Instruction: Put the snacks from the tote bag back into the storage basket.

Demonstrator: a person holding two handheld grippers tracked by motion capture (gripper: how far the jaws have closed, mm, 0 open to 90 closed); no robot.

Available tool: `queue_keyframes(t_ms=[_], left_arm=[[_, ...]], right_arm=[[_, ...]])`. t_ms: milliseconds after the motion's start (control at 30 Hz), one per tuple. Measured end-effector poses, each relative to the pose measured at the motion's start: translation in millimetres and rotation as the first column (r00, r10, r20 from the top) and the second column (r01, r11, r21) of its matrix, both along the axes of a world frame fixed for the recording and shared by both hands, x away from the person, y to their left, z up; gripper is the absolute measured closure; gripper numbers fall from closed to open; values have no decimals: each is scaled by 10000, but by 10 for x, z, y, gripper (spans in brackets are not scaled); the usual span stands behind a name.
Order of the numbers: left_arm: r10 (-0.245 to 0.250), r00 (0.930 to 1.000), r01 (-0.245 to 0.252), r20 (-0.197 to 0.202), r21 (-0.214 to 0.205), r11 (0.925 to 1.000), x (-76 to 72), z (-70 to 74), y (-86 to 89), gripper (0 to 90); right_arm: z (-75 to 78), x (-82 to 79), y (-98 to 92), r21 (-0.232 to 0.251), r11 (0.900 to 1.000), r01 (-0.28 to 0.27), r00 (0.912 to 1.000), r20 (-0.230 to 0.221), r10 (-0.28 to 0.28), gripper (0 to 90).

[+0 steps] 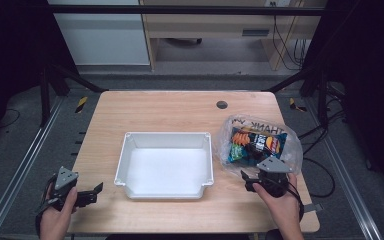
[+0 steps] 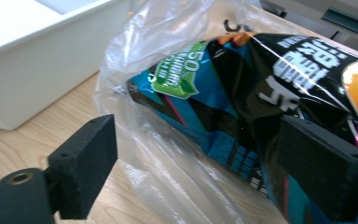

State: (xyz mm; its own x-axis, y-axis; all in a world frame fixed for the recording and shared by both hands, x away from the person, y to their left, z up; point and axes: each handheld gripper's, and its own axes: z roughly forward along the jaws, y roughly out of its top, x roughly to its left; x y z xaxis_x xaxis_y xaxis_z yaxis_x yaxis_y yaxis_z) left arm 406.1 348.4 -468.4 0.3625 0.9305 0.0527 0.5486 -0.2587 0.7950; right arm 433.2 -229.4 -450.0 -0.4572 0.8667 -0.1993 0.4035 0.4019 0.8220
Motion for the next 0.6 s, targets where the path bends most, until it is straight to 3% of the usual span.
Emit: queue_keyframes(t_ms=[167,333,600], left_arm=[[-55,9999,56,95,-31,10000,-17,14,19,26],[-233,9994,239,270,-201,9995,-43,26,30,22],[-301,9994,307,189,-309,9991,-52,14,52,23]], right_arm=[[44,-28,-38,-344,9990,287,9987,426,-272,149],[89,-57,-54,-337,9979,548,9965,644,-526,129],[183,-38,-117,-82,9970,767,9955,572,-761,118]])
